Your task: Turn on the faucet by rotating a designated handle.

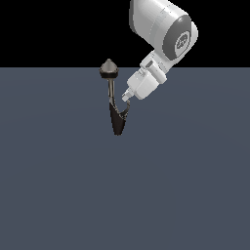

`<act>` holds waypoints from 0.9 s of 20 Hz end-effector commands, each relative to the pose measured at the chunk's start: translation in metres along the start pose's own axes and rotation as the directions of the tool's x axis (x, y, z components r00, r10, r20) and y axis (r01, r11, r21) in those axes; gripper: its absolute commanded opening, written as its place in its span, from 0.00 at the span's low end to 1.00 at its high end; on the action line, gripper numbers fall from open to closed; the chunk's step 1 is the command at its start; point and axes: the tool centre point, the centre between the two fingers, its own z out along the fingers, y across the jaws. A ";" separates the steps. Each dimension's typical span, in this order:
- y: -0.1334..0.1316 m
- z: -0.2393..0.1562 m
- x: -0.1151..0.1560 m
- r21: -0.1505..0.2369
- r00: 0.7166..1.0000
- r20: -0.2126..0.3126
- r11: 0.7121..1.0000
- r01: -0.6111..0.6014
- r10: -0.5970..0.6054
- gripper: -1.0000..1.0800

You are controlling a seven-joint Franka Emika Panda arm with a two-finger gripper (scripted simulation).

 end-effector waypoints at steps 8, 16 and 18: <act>0.023 0.001 0.031 -0.008 1.000 0.002 1.000 -0.008 0.008 0.00; 0.021 0.000 0.039 -0.007 1.000 0.008 1.000 0.022 -0.022 0.00; 0.020 0.001 0.049 -0.008 1.000 0.007 1.000 0.017 -0.017 0.00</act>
